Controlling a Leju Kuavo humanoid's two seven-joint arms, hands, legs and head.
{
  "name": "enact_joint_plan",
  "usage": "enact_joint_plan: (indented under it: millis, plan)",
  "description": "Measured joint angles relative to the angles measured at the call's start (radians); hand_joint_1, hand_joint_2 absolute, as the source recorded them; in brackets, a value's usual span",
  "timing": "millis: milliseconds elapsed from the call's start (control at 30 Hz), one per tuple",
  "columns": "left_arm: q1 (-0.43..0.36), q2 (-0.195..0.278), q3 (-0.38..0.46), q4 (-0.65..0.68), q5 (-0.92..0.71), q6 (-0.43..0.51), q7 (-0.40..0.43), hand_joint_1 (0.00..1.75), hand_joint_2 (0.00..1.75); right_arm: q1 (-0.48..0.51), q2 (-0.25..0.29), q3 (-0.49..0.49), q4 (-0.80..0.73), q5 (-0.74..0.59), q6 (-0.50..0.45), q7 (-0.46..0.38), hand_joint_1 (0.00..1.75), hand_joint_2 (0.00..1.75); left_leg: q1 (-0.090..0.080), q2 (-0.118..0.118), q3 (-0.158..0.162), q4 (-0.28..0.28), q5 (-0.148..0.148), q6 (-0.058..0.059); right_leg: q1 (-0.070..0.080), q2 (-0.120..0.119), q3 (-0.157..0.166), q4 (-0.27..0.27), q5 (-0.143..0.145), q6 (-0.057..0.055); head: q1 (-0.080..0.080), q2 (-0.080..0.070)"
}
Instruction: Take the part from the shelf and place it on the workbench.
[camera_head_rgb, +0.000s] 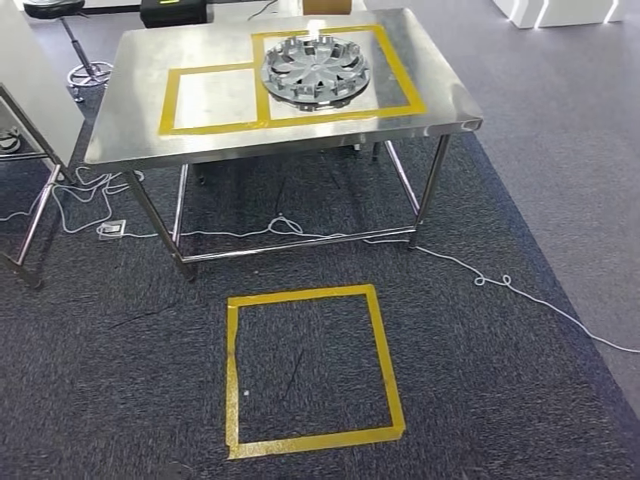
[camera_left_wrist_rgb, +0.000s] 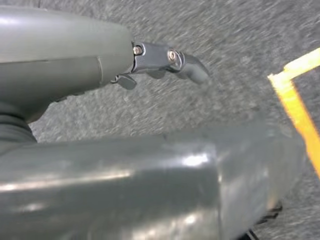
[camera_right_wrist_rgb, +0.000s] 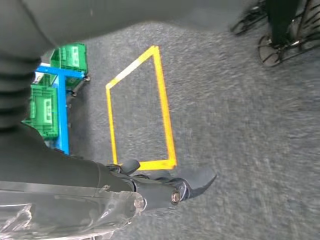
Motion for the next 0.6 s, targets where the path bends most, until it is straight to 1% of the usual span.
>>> enact_joint_plan:
  millis: [33,67,100,133,167,200,233,267,300,333,367,400,433,467,500,533,567,600]
  plan:
    - [0.001,-0.001,-0.001,0.000,0.000,0.000,0.000,0.00,0.00,0.001,0.000,0.001,0.000,0.000,0.000,-0.001,0.00,0.00,0.000,0.000,-0.016,0.002,0.013,0.001,-0.002,0.000,-0.021,0.078,-0.057,0.005,0.002,0.000]
    - [0.002,-0.001,-0.002,0.000,0.000,0.000,-0.001,0.00,0.00,0.001,0.000,0.002,0.000,0.001,0.000,-0.002,0.00,0.00,0.000,0.001,-0.033,0.004,0.025,0.000,-0.004,0.000,-0.037,0.153,-0.091,0.008,0.003,0.000]
    - [0.002,-0.002,-0.002,0.000,0.000,0.000,-0.001,0.00,0.00,0.000,-0.001,0.004,0.000,0.001,0.000,-0.002,0.00,0.00,0.000,0.002,-0.051,0.008,0.037,-0.001,-0.004,0.000,-0.040,0.205,-0.097,0.011,0.004,0.000]
    - [0.002,-0.002,-0.003,0.000,0.000,0.000,-0.001,0.00,0.00,0.001,-0.001,0.006,0.000,0.002,0.000,-0.003,0.00,0.00,0.001,0.003,-0.068,0.012,0.049,-0.003,-0.005,0.000,-0.028,0.225,-0.078,0.014,0.004,0.000]
    - [0.002,-0.002,-0.003,0.000,0.000,0.000,-0.001,0.00,0.00,0.001,-0.002,0.008,0.000,0.002,0.001,-0.004,0.00,0.00,0.002,0.003,-0.087,0.017,0.060,-0.006,-0.007,0.000,0.004,0.205,-0.045,0.016,0.004,0.000]
    - [0.002,-0.001,-0.003,0.000,0.000,0.000,-0.001,0.00,0.00,0.000,-0.003,0.009,0.000,0.002,0.002,-0.006,0.00,0.00,0.004,0.003,-0.102,0.021,0.072,-0.010,-0.010,0.000,0.054,0.151,-0.016,0.019,0.004,0.000]
    - [0.002,-0.001,-0.003,0.000,0.000,0.000,-0.002,0.00,0.00,-0.002,-0.004,0.009,0.000,0.002,0.004,-0.008,0.00,0.00,0.003,0.003,-0.115,0.026,0.081,-0.015,-0.013,0.003,0.124,0.068,-0.006,0.024,0.005,0.000]
    - [0.002,0.000,-0.003,0.001,0.000,0.001,-0.002,0.00,0.00,-0.004,-0.004,0.010,0.000,0.002,0.006,-0.010,0.00,0.00,0.002,0.003,-0.125,0.032,0.091,-0.019,-0.015,0.007,0.190,-0.024,-0.012,0.026,0.006,0.000]
    - [0.001,0.000,-0.003,0.001,-0.001,0.003,-0.004,0.00,0.00,-0.007,-0.003,0.010,0.000,0.003,0.007,-0.012,0.00,0.00,0.001,0.002,-0.131,0.036,0.101,-0.022,-0.017,0.011,0.237,-0.096,-0.028,0.024,0.007,0.000]
    - [0.000,0.001,-0.004,0.001,-0.002,0.005,-0.007,0.00,0.00,-0.009,-0.003,0.011,0.000,0.003,0.009,-0.013,0.00,0.00,-0.001,0.002,-0.137,0.039,0.110,-0.023,-0.017,0.014,0.262,-0.141,-0.041,0.019,0.007,0.000]
    - [0.000,0.001,-0.004,0.001,-0.003,0.007,-0.010,0.00,0.00,-0.008,-0.003,0.011,0.000,0.003,0.010,-0.014,0.00,0.00,0.000,0.002,-0.144,0.040,0.119,-0.024,-0.017,0.015,0.259,-0.157,-0.046,0.010,0.008,0.000]
    - [0.000,0.002,-0.005,0.001,-0.006,0.009,-0.012,0.00,0.00,-0.006,-0.002,0.012,0.001,0.003,0.011,-0.014,0.00,0.00,0.001,0.002,-0.152,0.043,0.119,-0.027,-0.018,0.013,0.247,-0.154,-0.043,0.001,0.008,0.000]
    - [0.003,0.003,-0.005,0.001,-0.009,0.010,-0.014,0.00,0.00,-0.004,-0.003,0.012,0.001,0.004,0.012,-0.016,0.00,0.00,0.002,0.001,-0.165,0.060,0.099,-0.032,-0.020,0.011,0.234,-0.150,-0.036,-0.008,0.007,0.000]
    - [0.005,0.003,-0.006,0.001,-0.010,0.011,-0.015,0.00,0.00,-0.002,-0.004,0.012,0.001,0.004,0.011,-0.018,0.00,0.00,0.006,0.001,-0.183,0.097,0.061,-0.040,-0.021,0.010,0.222,-0.148,-0.028,-0.017,0.004,0.000]
    - [0.007,0.003,-0.007,0.001,-0.011,0.011,-0.016,0.00,0.00,0.000,-0.004,0.011,0.001,0.005,0.010,-0.022,0.00,0.00,0.009,0.001,-0.207,0.156,0.009,-0.048,-0.021,0.009,0.211,-0.148,-0.018,-0.023,0.002,0.000]
    - [0.008,0.002,-0.008,0.002,-0.011,0.011,-0.017,0.00,0.00,0.001,-0.005,0.011,0.001,0.006,0.009,-0.025,0.00,0.00,0.013,0.001,-0.235,0.234,-0.044,-0.055,-0.020,0.008,0.200,-0.147,-0.008,-0.026,-0.001,0.000]
    - [0.008,0.002,-0.008,0.002,-0.011,0.011,-0.017,0.00,0.00,0.002,-0.005,0.011,0.001,0.006,0.008,-0.028,0.00,0.00,0.016,0.001,-0.260,0.312,-0.081,-0.058,-0.020,0.008,0.189,-0.146,0.001,-0.026,-0.002,0.000]
    - [0.008,0.001,-0.009,0.002,-0.010,0.011,-0.017,0.00,0.00,0.002,-0.005,0.012,0.001,0.006,0.008,-0.029,0.00,0.00,0.017,0.001,-0.274,0.369,-0.097,-0.059,-0.018,0.008,0.179,-0.144,0.009,-0.025,-0.002,0.000]
